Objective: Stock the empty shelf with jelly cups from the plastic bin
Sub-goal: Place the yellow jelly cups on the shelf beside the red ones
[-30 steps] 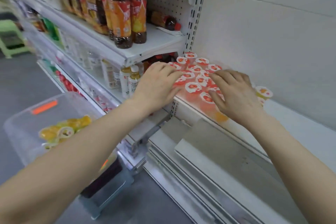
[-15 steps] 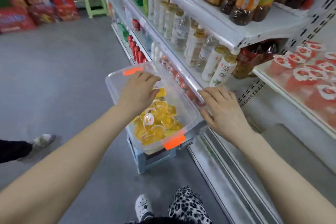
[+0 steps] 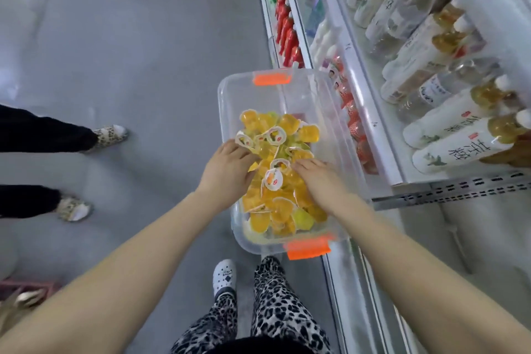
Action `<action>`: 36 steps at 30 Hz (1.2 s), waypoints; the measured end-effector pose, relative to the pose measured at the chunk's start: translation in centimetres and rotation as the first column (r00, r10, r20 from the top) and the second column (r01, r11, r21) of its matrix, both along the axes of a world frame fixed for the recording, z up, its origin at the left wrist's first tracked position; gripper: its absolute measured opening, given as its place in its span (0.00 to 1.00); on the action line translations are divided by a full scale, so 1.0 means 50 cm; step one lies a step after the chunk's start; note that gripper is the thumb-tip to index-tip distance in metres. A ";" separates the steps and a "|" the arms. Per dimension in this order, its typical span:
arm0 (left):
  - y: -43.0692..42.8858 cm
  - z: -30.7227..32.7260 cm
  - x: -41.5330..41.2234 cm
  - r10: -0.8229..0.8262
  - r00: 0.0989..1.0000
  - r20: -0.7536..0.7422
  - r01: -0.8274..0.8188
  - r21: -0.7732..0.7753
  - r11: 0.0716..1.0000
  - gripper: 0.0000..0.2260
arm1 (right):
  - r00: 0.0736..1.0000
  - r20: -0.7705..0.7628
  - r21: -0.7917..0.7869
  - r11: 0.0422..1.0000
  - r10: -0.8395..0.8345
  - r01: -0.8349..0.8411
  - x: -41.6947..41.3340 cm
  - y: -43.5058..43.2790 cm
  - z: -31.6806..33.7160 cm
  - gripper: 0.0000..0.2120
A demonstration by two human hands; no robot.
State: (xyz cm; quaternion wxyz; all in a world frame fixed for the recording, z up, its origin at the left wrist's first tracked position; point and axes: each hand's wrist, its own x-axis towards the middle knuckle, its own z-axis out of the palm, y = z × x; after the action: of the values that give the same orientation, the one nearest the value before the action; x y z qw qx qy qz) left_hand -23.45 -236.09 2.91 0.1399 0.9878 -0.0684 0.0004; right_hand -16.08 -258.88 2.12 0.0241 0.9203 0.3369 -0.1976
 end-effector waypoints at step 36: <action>-0.148 -0.009 0.070 0.087 0.933 -0.350 -0.145 -0.142 0.979 0.24 | 0.843 0.153 0.539 0.758 -0.516 0.366 -0.052 -0.108 0.131 0.19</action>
State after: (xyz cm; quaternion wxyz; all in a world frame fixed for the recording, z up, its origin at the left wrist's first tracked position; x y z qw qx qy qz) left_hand -19.94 -243.50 2.48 0.2310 0.9601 0.0159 -0.1570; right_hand -18.69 -264.26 8.68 -0.2082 0.9676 0.1391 0.0325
